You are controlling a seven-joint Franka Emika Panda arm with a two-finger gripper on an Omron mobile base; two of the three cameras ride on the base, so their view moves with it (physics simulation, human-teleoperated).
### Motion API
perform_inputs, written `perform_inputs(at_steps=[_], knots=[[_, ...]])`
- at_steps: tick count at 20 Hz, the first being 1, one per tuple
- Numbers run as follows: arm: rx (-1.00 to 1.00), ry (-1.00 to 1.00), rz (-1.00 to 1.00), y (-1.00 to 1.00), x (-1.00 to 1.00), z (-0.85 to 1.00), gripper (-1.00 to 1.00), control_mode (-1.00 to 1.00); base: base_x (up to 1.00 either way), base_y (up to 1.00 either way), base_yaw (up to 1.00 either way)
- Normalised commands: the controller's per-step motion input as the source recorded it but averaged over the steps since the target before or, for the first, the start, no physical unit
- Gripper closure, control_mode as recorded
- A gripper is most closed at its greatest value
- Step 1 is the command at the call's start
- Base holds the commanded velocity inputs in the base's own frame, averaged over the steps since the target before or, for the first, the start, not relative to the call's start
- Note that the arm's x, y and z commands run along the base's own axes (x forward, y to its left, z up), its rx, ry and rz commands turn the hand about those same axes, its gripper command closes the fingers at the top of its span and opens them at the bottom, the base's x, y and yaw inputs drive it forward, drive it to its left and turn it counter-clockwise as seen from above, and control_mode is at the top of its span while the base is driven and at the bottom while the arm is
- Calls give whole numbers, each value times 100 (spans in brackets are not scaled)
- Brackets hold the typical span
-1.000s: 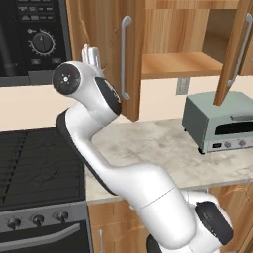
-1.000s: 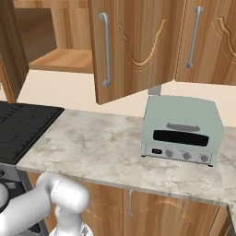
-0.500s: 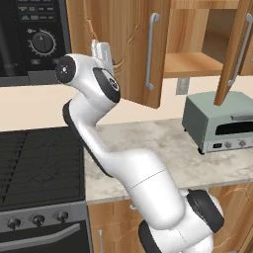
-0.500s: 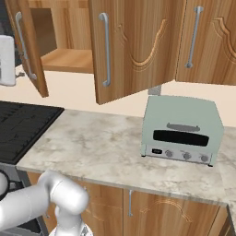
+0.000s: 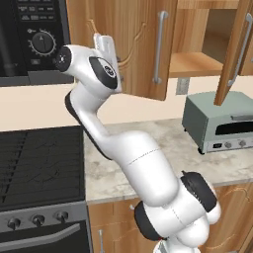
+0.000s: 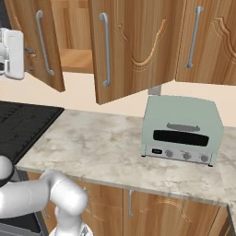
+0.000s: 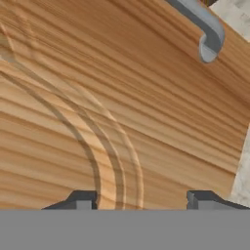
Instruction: Close all open cabinet doors.
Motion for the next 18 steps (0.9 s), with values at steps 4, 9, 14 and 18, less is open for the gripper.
perform_inputs(at_steps=[4,9,14,18], knots=[[3,0,0,-43,68,-3,-100,-100,0,0,0],[5,7,3,-51,68,-14,-100,-100,0,0,0],[0,13,0,-44,72,-23,-100,-100,0,0,0],[0,16,0,-40,77,-28,-100,-100,0,0,0]])
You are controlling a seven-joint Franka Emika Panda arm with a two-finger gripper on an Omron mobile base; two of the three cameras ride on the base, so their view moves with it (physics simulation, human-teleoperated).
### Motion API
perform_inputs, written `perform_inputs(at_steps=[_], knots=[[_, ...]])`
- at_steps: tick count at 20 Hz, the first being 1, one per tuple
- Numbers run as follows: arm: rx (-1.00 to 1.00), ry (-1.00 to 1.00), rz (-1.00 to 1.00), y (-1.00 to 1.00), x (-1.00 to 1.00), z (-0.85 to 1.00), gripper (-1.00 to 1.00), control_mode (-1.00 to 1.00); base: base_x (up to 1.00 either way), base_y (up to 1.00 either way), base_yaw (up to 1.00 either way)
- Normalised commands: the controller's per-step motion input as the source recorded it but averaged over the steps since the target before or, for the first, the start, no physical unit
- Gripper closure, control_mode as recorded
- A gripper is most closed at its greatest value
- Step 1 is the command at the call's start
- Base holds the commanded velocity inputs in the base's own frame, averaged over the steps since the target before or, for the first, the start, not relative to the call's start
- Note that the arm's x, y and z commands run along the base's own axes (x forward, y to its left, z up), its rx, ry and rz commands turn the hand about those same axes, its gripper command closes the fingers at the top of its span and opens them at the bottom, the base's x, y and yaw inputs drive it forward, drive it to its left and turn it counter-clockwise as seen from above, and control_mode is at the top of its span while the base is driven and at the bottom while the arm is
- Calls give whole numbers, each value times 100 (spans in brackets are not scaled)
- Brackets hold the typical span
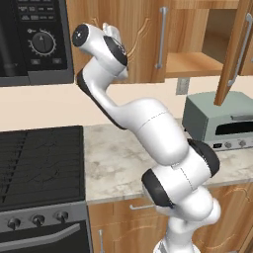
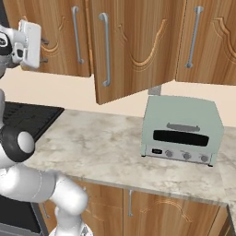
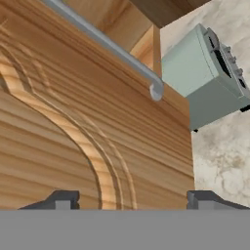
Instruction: Close all open cabinet doors.
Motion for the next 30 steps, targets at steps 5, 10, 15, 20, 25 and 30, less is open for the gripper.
perform_inputs(at_steps=[5,10,15,20,25,30], knots=[[0,9,0,-35,80,-35,-100,-100,0,0,0],[0,3,1,-21,52,-39,-100,-100,0,0,0],[0,5,9,-1,-9,-24,-100,-100,0,0,0],[5,0,13,-9,-66,-2,-100,-100,0,0,0],[16,-6,11,-37,-79,3,-100,-100,0,0,0],[16,0,7,-55,-77,2,-100,-100,0,0,0]])
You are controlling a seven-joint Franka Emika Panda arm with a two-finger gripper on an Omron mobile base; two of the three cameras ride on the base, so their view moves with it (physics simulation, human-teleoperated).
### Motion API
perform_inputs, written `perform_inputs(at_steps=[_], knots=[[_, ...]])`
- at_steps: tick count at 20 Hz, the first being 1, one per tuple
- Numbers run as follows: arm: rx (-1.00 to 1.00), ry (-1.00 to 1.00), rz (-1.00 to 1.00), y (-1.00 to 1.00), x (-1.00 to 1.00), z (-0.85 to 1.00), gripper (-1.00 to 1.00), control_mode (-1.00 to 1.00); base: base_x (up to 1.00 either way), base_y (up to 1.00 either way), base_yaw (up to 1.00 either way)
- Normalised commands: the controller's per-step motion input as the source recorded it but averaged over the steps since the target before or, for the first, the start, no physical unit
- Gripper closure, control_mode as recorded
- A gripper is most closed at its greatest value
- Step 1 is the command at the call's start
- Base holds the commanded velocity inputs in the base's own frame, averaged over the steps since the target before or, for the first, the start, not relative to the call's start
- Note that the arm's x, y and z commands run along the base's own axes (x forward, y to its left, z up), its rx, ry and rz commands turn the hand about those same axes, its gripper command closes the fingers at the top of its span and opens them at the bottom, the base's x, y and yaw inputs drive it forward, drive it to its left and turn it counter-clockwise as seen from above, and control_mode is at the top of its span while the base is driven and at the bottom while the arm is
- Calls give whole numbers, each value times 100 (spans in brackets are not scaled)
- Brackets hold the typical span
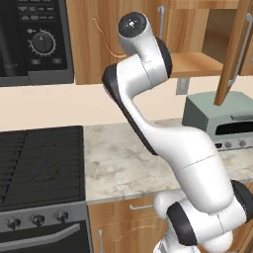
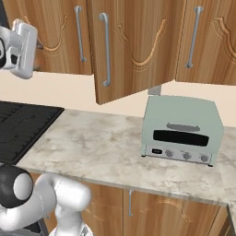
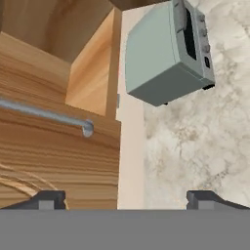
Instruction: Close all open cabinet doors.
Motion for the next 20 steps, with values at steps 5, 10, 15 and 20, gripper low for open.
perform_inputs(at_steps=[5,10,15,20], knots=[[13,-1,9,-57,-71,1,-100,-100,0,0,0],[12,-7,2,-59,-72,8,-100,-100,0,0,0],[1,-1,-21,-51,-58,2,-100,-100,0,0,0],[0,0,-34,-46,-43,0,-100,-100,0,0,0]])
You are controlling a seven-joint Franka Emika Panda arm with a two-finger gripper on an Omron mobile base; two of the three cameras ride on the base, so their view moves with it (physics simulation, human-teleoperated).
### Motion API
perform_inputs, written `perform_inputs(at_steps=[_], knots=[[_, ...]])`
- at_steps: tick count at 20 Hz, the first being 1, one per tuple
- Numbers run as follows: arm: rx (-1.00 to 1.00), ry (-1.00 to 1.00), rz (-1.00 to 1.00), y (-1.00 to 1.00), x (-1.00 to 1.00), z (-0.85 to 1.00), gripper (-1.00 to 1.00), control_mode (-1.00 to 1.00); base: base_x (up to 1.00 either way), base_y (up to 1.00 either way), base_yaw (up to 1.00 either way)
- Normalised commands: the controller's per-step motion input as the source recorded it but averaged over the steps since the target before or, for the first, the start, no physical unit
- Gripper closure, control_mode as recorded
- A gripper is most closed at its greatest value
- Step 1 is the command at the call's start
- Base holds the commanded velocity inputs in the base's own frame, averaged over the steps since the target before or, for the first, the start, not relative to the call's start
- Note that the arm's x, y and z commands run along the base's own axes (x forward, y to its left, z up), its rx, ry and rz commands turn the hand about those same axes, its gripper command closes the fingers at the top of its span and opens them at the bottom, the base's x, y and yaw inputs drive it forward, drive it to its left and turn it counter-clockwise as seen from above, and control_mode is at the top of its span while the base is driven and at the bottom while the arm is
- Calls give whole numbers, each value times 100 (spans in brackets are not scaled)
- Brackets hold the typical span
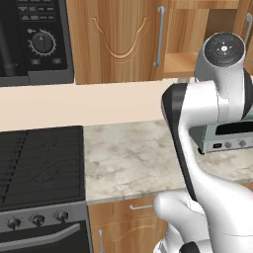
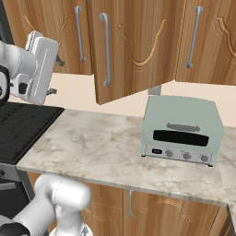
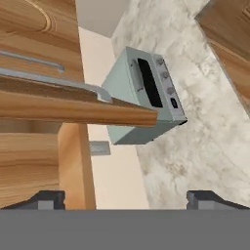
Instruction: Close all open cabinet doors.
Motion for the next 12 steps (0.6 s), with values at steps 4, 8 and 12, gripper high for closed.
perform_inputs(at_steps=[4,8,12], knots=[[0,2,-31,-54,-38,1,-100,-100,0,0,0],[0,5,-26,-63,-35,3,-100,-100,0,0,0],[0,1,-22,-70,-35,1,-100,-100,0,0,0]])
